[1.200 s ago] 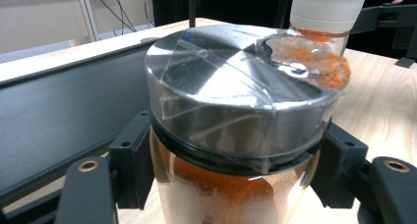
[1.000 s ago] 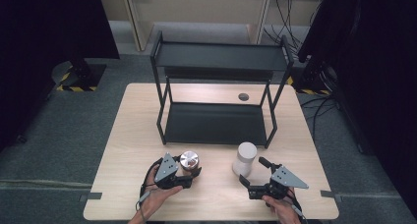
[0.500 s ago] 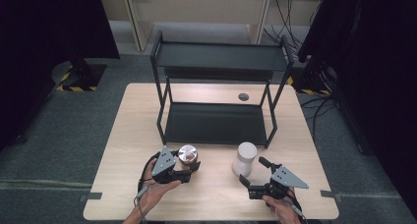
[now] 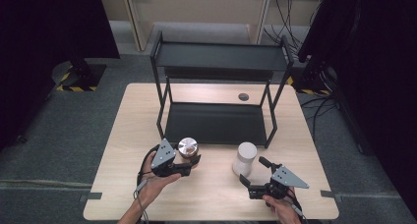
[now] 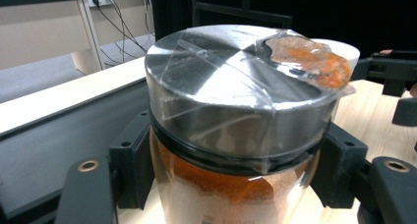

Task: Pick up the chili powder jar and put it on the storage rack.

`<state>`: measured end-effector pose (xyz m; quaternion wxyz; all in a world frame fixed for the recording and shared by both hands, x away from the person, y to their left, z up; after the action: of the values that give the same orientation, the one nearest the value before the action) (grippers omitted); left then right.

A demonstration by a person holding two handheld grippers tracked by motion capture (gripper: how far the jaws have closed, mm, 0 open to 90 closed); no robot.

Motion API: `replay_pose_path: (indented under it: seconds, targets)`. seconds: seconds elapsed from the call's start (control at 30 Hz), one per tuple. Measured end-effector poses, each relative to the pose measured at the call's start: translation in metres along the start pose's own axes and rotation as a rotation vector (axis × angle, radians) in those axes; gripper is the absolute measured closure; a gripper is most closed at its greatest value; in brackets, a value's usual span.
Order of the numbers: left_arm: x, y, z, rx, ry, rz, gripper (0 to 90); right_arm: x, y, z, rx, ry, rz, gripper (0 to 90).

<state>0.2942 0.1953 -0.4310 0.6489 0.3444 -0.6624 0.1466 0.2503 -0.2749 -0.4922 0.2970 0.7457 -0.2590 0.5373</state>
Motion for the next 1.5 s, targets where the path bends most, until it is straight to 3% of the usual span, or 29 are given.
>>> replay_pose_path:
  seconds: [0.27, 0.6, 0.9, 1.5]
  targets:
    - [0.013, -0.002, -0.008, -0.012, 0.018, 0.013, 30.3, 0.0, 0.0, 0.0, 0.0, -0.001, 0.0, 0.3]
    - [0.03, -0.004, -0.013, -0.012, 0.008, 0.014, 30.4, 0.0, 0.0, 0.0, 0.001, -0.001, 0.0, 0.3]
    - [0.055, -0.009, -0.02, -0.017, -0.01, 0.01, 30.3, 0.0, 0.001, 0.0, 0.001, -0.001, 0.001, 0.3]
    - [0.107, -0.011, -0.039, -0.021, -0.005, -0.007, 30.4, 0.001, 0.002, 0.001, 0.001, 0.0, 0.004, 0.3]
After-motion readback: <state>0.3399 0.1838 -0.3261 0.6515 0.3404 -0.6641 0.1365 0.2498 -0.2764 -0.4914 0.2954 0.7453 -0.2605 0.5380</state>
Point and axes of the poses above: each handheld gripper's, and its own axes: y roughly backward along the jaws, x roughly out of its top, z roughly to its right, the point moved 6 cm from there along -y, roughly forward along the jaws, and after that the axes turned 8 degrees about -y, right-handed, at the moved point
